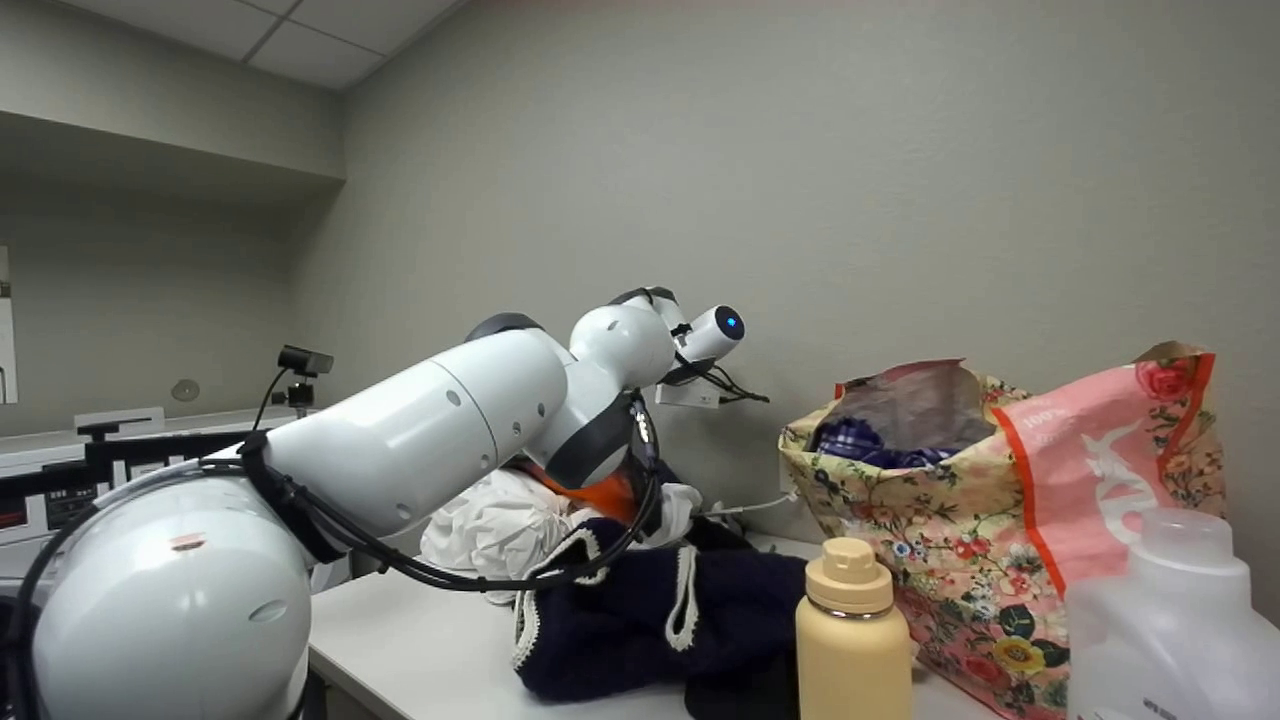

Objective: Move the socks to the left

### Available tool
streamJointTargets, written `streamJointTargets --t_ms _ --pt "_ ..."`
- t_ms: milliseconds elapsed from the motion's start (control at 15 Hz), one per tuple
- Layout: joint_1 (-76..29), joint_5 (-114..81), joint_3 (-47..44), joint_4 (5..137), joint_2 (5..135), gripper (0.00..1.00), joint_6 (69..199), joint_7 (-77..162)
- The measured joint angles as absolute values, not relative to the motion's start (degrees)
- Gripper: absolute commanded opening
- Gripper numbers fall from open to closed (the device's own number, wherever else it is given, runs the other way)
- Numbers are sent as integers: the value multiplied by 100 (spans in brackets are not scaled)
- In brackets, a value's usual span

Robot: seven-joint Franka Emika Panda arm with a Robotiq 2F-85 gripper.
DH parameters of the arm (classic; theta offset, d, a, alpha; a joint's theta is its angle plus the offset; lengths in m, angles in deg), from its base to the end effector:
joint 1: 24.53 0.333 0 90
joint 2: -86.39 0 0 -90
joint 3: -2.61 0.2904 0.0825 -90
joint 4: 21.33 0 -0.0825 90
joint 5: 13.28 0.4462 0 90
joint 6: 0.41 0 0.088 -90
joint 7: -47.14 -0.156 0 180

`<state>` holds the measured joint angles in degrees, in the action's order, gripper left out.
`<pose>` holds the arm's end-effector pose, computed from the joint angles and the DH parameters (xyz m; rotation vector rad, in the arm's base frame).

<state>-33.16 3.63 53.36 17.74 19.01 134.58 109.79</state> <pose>0.8801 0.2233 0.3889 -1.9336 -0.9672 -1.1713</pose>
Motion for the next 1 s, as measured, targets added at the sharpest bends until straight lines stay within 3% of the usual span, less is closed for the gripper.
streamJointTargets --t_ms 200,667,1000 --pt "-3159 -213 4697 1556 1902 100 13519 10520" --pt "-2954 -1516 3197 1382 2061 100 13266 9134" --pt "-2982 -1854 2641 1380 2274 100 13059 8558"
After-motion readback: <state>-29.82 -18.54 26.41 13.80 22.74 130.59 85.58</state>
